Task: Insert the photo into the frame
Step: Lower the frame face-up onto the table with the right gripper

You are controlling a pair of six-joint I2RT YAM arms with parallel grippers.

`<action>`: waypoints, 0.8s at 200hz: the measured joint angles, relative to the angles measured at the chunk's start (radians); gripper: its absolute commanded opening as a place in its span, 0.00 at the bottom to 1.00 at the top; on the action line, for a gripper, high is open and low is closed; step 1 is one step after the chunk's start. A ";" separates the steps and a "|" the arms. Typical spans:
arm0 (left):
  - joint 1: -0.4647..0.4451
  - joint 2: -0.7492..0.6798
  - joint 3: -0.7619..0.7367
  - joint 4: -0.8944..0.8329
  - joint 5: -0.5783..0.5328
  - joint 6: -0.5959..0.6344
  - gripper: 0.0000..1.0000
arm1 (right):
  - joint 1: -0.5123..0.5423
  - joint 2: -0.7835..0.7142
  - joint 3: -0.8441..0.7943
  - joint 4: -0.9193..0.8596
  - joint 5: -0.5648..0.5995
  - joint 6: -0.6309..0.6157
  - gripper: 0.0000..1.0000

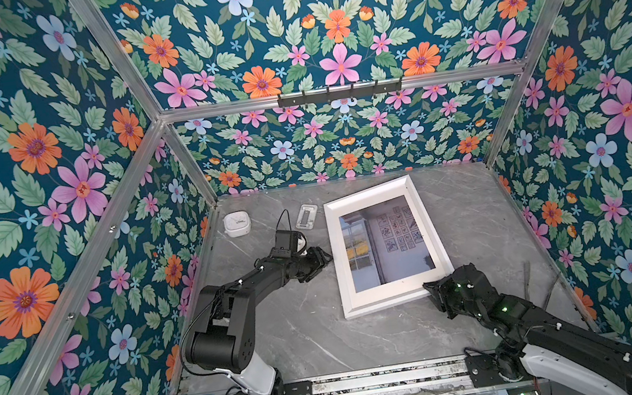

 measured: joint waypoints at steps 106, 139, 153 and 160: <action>-0.020 0.012 0.011 0.017 -0.001 -0.017 0.61 | 0.001 0.030 -0.018 0.041 -0.006 0.009 0.37; -0.021 0.019 0.012 0.020 -0.001 -0.017 0.61 | 0.002 0.016 -0.020 -0.016 0.002 0.005 0.47; -0.023 0.023 0.012 0.025 -0.001 -0.017 0.62 | 0.002 0.013 -0.019 -0.015 0.002 0.004 0.48; -0.023 0.026 0.012 0.027 -0.001 -0.017 0.62 | 0.002 0.013 -0.019 -0.015 0.004 0.004 0.48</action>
